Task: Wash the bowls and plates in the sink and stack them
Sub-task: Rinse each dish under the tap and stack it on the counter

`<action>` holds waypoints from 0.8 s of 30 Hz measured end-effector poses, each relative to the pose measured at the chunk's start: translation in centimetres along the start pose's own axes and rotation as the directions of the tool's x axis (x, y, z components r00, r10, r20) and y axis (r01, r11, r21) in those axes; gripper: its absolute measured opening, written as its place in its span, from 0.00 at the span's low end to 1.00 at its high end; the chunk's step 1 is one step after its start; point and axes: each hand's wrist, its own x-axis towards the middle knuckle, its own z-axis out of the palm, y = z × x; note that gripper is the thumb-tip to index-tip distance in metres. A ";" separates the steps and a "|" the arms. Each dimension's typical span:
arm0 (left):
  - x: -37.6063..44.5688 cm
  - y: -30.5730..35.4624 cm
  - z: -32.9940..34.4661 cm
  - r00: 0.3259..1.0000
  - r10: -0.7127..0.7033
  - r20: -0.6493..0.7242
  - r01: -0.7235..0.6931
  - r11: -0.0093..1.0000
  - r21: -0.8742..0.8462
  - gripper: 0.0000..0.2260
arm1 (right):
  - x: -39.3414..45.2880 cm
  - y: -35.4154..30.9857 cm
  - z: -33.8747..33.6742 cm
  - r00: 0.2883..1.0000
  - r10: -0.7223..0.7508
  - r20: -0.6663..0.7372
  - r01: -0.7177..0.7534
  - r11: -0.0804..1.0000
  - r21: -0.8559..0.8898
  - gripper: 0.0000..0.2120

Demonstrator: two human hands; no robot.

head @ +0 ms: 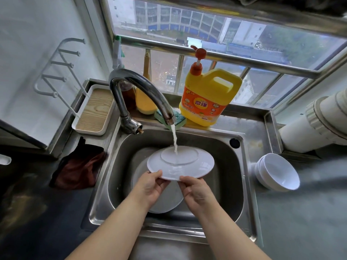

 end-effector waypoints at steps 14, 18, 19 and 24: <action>1.8 3.3 1.8 0.996 0.052 0.066 -0.058 0.995 0.080 0.11 | -0.1 -5.1 -2.7 0.988 0.044 -0.151 -0.031 0.996 0.089 0.15; 1.3 1.6 2.7 0.996 0.019 0.084 -0.022 0.999 0.042 0.10 | -0.5 -3.3 -1.4 1.000 0.008 -0.015 -0.006 0.989 0.147 0.13; 1.2 1.1 2.8 0.995 0.027 0.100 -0.033 0.998 0.054 0.10 | -0.5 -2.8 -0.9 1.000 -0.007 0.008 0.006 0.990 0.143 0.13; 1.3 0.5 3.1 0.994 0.079 0.074 -0.083 0.995 0.056 0.11 | -0.5 -1.7 -0.4 1.000 -0.015 0.020 0.013 0.996 0.083 0.12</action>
